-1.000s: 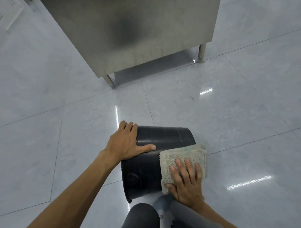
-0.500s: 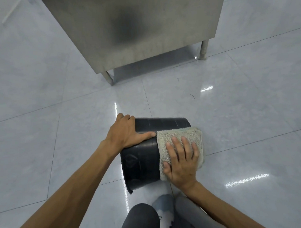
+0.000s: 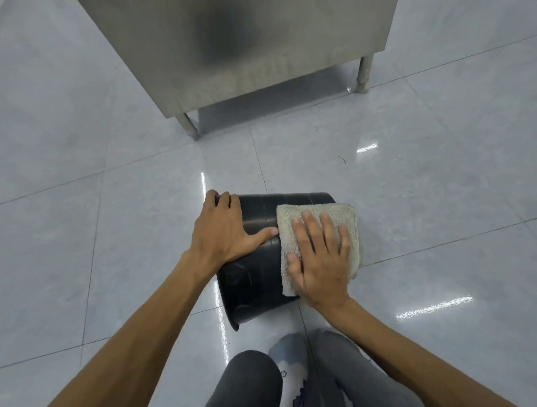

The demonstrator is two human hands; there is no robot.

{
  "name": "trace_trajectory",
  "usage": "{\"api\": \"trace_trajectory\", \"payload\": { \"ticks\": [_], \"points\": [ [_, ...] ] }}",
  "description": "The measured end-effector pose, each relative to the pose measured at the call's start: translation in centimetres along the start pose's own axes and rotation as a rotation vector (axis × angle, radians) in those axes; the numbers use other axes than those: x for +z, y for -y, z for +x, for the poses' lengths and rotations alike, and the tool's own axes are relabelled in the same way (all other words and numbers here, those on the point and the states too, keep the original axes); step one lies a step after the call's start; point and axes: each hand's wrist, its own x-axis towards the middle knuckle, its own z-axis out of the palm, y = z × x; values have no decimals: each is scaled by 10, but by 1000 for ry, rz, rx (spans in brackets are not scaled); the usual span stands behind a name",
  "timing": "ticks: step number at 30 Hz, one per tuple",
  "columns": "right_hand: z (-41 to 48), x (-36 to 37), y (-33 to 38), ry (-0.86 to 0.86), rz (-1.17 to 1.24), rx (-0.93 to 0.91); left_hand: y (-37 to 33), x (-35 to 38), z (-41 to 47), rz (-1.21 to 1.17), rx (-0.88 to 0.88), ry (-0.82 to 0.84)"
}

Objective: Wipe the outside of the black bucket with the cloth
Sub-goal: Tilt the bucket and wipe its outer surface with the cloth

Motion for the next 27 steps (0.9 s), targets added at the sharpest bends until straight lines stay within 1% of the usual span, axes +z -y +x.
{"api": "trace_trajectory", "payload": {
  "ticks": [4,6,9,12,13,15,17,18,20,22,24,25,27],
  "points": [
    [37,-14,4,175,17,41,-9,6,-32,-1,-19,-28],
    [60,-16,4,294,-6,53,-15,7,-47,1,-27,-32],
    [99,-12,2,553,26,97,-26,7,-70,-1,-58,-25],
    [134,0,-2,904,63,157,-39,9,-96,11,-83,-15],
    [140,4,-3,989,55,168,-42,12,-104,16,-82,-16],
    [145,10,-5,1061,34,162,-47,17,-114,36,-77,-25],
    [141,9,-5,1032,48,138,-45,16,-109,43,-90,-21],
    [138,8,-6,982,67,122,-41,15,-100,43,-94,-25],
    [129,0,-5,827,104,66,-32,9,-75,41,-90,-5],
    [108,-10,-4,620,99,0,-21,4,-48,32,-72,37],
    [79,-19,-7,472,99,-14,-11,0,-23,33,-54,76],
    [65,-23,-8,421,108,-6,-7,-2,-14,35,-35,102],
    [41,-29,-8,373,92,28,-4,-7,-2,23,26,137]
  ]
}}
